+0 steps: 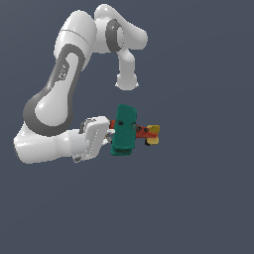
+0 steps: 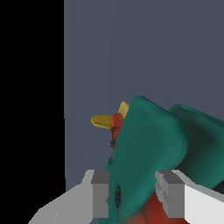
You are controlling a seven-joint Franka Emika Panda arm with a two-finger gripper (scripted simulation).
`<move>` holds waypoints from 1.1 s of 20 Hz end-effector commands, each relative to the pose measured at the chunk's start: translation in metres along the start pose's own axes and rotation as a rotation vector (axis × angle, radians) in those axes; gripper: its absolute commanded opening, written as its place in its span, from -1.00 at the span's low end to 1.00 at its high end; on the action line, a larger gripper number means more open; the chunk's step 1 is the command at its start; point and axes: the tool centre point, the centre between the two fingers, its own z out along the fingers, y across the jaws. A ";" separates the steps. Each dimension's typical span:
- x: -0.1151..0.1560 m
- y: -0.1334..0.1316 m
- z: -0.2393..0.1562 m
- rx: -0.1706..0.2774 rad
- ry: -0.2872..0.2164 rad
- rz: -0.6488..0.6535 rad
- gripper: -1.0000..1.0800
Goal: Pick up the object and move it to a goal position.
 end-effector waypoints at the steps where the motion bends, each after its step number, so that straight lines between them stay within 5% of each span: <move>1: 0.006 0.010 0.029 0.070 -0.044 -0.005 0.23; 10: 0.012 0.017 0.037 0.139 -0.064 -0.027 0.23; 20: 0.014 0.018 0.039 0.155 -0.069 -0.032 0.23; 21: 0.014 0.018 0.039 0.155 -0.069 -0.032 -1.00; 22: 0.014 0.018 0.039 0.155 -0.069 -0.032 -1.00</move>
